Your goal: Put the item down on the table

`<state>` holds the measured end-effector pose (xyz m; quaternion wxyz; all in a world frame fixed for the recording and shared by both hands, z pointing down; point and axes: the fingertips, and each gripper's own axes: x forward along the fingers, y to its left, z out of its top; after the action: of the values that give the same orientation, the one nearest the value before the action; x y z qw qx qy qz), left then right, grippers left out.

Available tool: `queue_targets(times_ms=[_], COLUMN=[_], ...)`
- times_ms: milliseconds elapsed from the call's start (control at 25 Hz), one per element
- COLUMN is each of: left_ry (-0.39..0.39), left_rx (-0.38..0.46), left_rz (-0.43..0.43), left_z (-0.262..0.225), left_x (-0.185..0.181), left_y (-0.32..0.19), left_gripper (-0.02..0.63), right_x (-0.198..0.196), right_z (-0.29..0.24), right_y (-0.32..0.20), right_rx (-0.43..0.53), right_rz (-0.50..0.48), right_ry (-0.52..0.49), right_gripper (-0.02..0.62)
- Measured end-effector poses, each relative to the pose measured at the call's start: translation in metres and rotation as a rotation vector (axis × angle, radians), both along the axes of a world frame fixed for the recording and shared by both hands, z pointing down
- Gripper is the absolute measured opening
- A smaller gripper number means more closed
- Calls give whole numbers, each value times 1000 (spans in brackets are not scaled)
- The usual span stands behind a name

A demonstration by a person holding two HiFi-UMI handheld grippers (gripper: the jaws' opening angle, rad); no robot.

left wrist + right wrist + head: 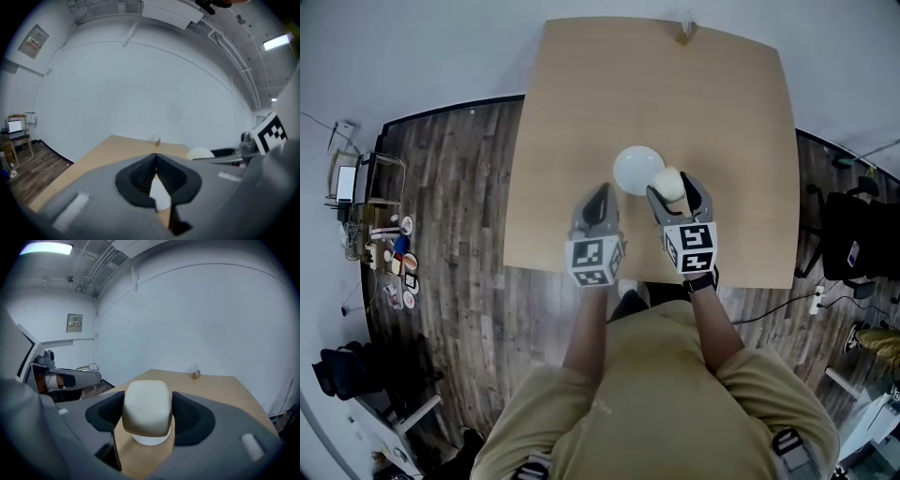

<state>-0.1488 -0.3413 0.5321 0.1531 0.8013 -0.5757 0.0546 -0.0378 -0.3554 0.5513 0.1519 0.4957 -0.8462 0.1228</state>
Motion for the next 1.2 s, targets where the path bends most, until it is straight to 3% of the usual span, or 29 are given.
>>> queue_targets(times_ms=[240,680,1200], left_ry=[-13,-32,-27], left_rx=[-74,-225,-322], left_rz=[-11,-71,-97], left_z=[35,114,165], left_x=[0,-6,-20], left_y=[-32,-53,-51], left_gripper=[2,2,2], right_x=[-8,-19,-45], right_z=[36,136,209], right_y=[-39,-82,-99], right_rx=[-42,-216,-307], right_rz=[-44,-94,-158], right_ry=[23,7,187], right_gripper=[324,324,324])
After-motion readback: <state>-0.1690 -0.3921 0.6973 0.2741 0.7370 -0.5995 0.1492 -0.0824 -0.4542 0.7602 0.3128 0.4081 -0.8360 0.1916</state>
